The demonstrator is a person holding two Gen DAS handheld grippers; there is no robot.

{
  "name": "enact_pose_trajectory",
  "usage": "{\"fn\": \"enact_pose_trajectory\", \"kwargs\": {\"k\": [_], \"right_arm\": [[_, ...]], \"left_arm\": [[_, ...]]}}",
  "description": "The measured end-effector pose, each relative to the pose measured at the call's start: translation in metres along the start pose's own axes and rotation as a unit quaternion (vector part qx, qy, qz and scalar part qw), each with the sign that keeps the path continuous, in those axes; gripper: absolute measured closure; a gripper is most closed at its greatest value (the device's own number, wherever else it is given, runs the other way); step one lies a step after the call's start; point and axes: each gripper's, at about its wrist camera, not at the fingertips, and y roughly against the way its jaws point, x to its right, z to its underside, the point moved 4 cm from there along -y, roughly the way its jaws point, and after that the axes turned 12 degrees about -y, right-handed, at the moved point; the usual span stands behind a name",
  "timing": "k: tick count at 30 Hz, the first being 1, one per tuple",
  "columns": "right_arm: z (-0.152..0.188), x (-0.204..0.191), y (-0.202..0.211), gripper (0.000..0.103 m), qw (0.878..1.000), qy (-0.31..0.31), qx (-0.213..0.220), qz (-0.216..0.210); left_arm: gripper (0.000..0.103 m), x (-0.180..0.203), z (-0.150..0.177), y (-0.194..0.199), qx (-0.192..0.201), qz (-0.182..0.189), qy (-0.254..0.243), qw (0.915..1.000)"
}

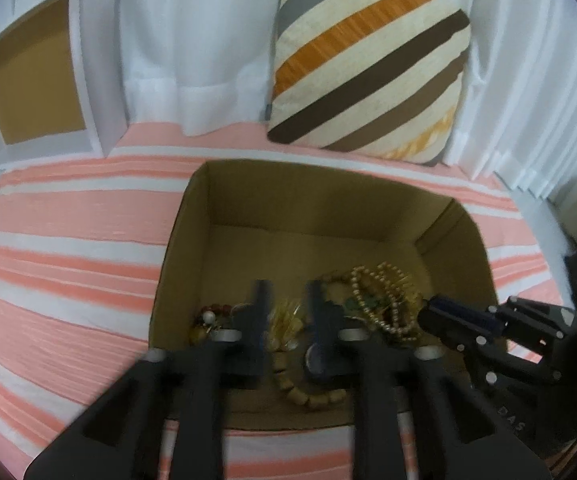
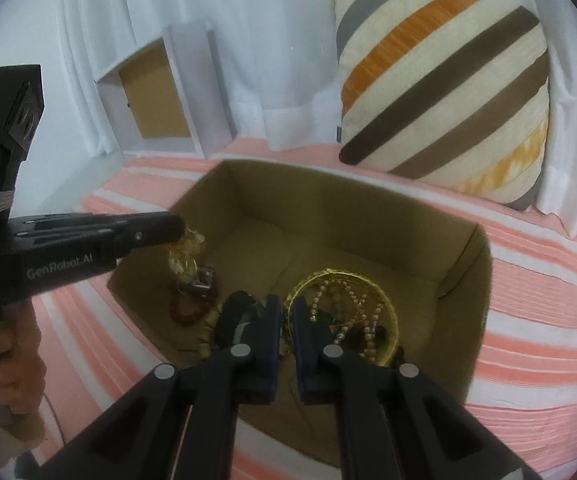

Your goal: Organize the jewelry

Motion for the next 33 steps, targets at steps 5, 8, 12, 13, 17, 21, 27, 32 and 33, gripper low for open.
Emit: {"fn": "enact_pose_trajectory", "kwargs": {"k": [5,8,12,13,17,21,27,32,33], "right_arm": [[-0.007,0.011,0.008,0.039,0.999,-0.030,0.032,0.012],[-0.013,0.019,0.021,0.039,0.998,-0.042,0.051,0.019],[-0.014,0.020,0.035,0.039,0.997,-0.041,0.064,0.035],[-0.013,0.019,0.038,0.039,0.996,-0.039,0.068,0.039],[-0.007,0.016,0.047,0.038,0.996,-0.032,0.071,0.049],[-0.004,0.016,0.050,0.038,0.996,-0.036,0.071,0.051],[-0.003,0.018,0.055,0.037,0.995,-0.038,0.075,0.055],[-0.001,0.019,0.056,0.037,0.994,-0.039,0.076,0.064],[-0.001,0.019,0.056,0.037,0.994,-0.038,0.076,0.066]], "left_arm": [[0.009,-0.006,0.004,0.009,0.021,-0.037,-0.004,0.9991],[0.008,-0.005,0.005,0.012,0.020,-0.043,-0.009,0.9988],[0.004,0.005,0.005,0.020,0.028,-0.087,-0.032,0.9953],[0.003,0.007,0.005,0.024,0.032,-0.097,-0.036,0.9942],[0.001,0.015,0.003,0.033,0.044,-0.131,-0.055,0.9889],[0.001,0.021,0.002,0.041,0.053,-0.151,-0.067,0.9850],[0.001,0.020,0.001,0.052,0.064,-0.161,-0.052,0.9834],[0.001,0.020,0.001,0.059,0.065,-0.177,-0.046,0.9810],[0.001,0.020,0.001,0.059,0.063,-0.178,-0.045,0.9810]]}}
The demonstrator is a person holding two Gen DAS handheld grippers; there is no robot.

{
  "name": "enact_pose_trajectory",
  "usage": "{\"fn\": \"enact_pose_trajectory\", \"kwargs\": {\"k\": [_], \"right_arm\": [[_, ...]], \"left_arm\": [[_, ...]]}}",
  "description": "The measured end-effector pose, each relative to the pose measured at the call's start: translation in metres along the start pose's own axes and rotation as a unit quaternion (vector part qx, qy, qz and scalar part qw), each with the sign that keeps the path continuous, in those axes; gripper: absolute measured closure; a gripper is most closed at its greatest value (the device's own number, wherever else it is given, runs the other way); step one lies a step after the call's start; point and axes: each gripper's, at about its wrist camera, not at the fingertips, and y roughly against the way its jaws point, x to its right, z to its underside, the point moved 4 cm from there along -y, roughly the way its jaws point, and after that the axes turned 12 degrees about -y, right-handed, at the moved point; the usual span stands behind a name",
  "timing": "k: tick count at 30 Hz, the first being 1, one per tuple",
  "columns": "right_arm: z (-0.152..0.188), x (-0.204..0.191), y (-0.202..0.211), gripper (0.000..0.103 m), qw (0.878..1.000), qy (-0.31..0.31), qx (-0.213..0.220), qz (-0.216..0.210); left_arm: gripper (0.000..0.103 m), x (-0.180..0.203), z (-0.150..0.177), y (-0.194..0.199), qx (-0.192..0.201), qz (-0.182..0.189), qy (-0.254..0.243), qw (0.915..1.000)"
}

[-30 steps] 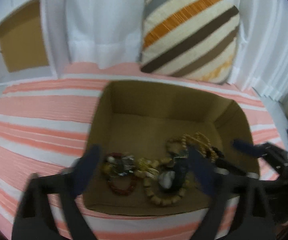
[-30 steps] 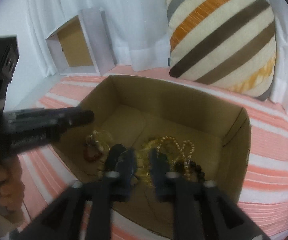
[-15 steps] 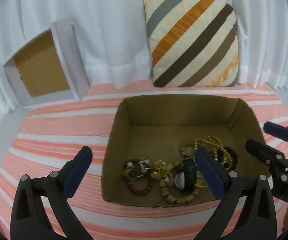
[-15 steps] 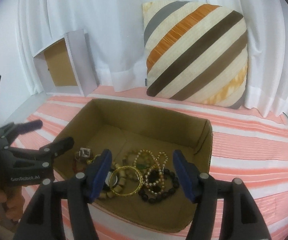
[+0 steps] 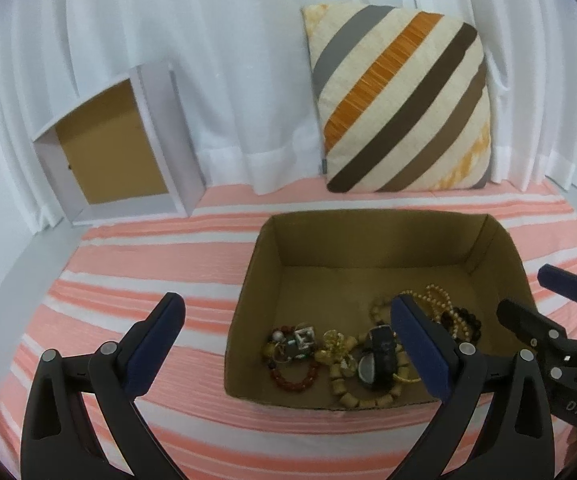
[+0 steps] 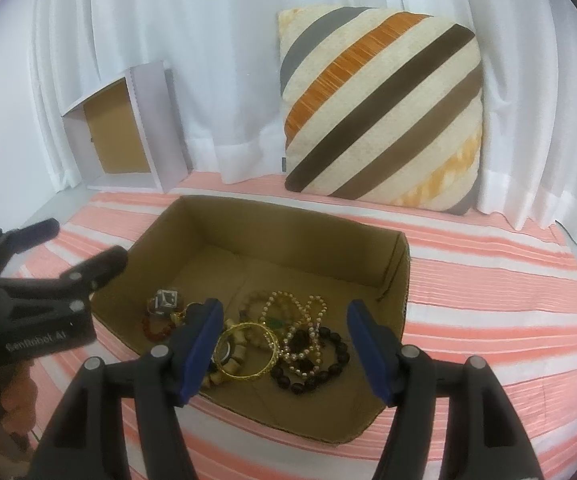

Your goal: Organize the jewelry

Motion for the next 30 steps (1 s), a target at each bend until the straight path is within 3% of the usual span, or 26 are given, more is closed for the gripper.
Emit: {"fn": "enact_pose_trajectory", "kwargs": {"k": [7,14,17,30], "right_arm": [[0.001,0.000,0.005,0.025,1.000,0.000,0.002,0.007],[0.005,-0.005,0.017,0.022,1.000,0.000,-0.009,0.024],[0.005,-0.006,0.030,0.022,1.000,-0.010,-0.008,0.023],[0.019,-0.019,0.114,0.021,0.999,-0.016,0.008,0.026]], "left_arm": [[0.001,0.002,0.004,0.010,-0.017,-0.021,0.005,0.9996],[0.001,0.006,0.008,0.028,-0.035,0.025,0.005,0.9991],[0.001,0.003,0.011,0.043,-0.030,0.037,0.013,0.9988],[0.001,-0.012,0.024,0.119,-0.002,0.028,0.027,0.9992]]}}
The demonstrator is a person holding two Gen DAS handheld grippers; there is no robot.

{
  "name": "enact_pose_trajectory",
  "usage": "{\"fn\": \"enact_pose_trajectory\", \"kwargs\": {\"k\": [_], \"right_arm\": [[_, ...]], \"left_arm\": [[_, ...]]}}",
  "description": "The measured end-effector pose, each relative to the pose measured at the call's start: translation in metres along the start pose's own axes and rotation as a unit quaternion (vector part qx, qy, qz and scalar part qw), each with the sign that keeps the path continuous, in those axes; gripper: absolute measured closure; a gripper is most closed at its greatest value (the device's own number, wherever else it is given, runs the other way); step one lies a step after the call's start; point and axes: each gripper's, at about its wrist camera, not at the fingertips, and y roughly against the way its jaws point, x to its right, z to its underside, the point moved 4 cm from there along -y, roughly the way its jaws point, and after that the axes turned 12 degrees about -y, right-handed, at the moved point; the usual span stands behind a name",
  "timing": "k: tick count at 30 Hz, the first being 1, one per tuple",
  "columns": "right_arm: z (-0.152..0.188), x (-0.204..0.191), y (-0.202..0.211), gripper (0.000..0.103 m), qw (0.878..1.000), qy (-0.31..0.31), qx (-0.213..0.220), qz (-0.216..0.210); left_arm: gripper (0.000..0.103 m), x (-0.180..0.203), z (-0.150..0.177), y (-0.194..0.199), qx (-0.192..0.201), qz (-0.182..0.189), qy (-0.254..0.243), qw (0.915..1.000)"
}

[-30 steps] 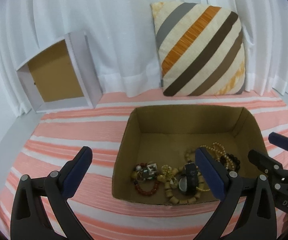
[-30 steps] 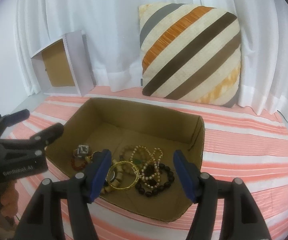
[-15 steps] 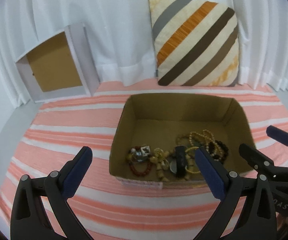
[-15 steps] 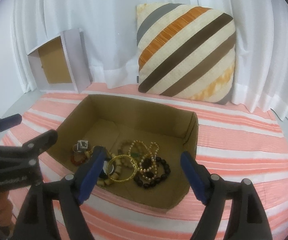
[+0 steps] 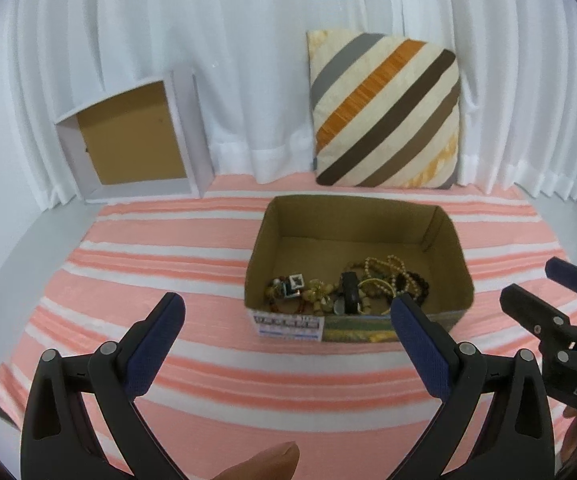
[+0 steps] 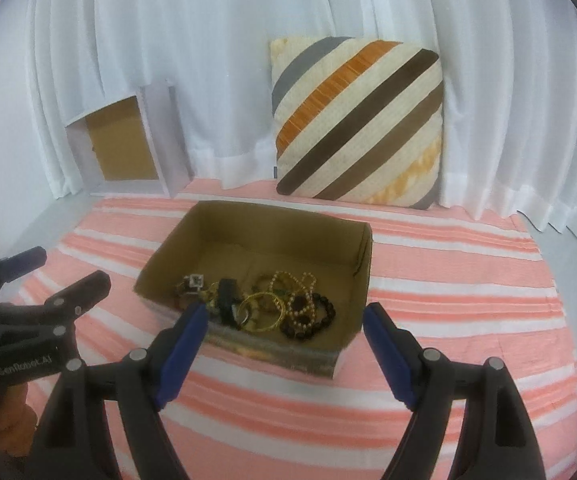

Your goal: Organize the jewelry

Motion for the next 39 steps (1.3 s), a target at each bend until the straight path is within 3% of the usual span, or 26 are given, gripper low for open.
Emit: {"fn": "enact_pose_trajectory", "kwargs": {"k": [21,39], "right_arm": [[0.039,-0.017,0.110,0.021,1.000,0.007,0.011,-0.015],[0.044,-0.018,0.126,0.021,1.000,0.011,0.017,-0.005]], "left_arm": [[0.000,0.005,0.033,0.099,0.019,-0.003,-0.002,0.9998],[0.000,0.000,0.041,0.120,0.032,-0.006,0.010,0.9994]]}}
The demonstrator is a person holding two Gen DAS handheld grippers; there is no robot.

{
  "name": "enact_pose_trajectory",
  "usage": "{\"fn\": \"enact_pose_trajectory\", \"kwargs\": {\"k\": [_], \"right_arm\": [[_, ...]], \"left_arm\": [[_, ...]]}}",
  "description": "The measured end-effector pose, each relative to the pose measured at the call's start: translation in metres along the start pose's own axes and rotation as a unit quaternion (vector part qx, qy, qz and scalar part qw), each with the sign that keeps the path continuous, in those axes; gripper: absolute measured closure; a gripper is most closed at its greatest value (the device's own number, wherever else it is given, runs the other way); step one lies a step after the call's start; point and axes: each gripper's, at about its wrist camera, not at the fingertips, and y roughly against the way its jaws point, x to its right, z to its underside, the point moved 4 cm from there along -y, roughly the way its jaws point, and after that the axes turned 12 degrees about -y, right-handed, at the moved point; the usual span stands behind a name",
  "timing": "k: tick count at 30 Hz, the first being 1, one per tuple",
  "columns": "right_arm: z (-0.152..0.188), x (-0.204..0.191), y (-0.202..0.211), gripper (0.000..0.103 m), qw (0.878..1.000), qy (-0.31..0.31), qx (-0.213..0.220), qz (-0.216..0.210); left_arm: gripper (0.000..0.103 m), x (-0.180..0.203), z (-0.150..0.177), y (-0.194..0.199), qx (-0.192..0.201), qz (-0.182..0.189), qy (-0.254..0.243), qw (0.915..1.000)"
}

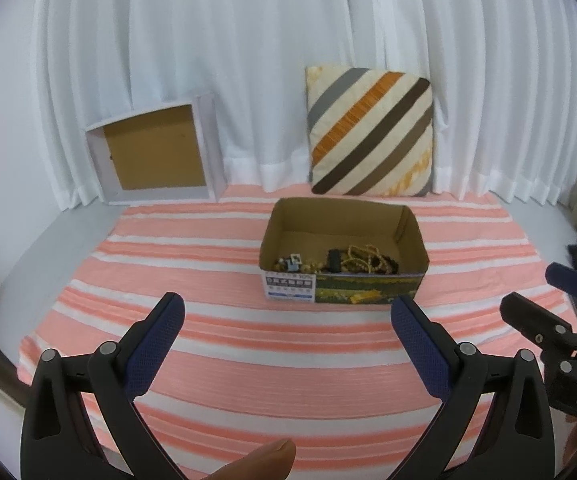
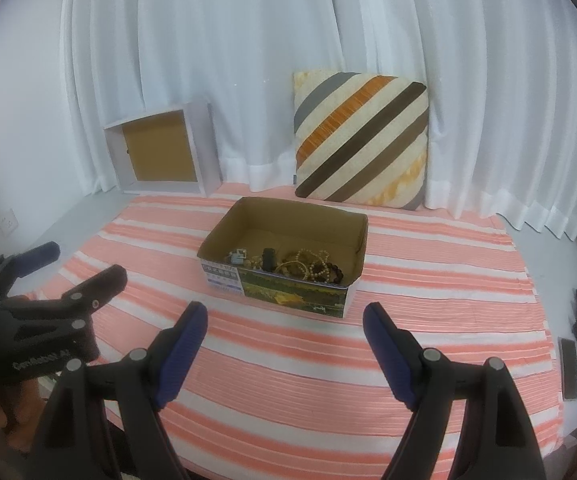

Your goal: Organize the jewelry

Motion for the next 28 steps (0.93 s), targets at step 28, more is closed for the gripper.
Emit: {"fn": "enact_pose_trajectory", "kwargs": {"k": [28], "right_arm": [[0.0033,-0.0016,0.0058,0.021,1.000,0.007,-0.002,-0.003]], "left_arm": [[0.000,0.0063,-0.0003,0.0019,-0.001,0.004,0.008,1.0000]]}}
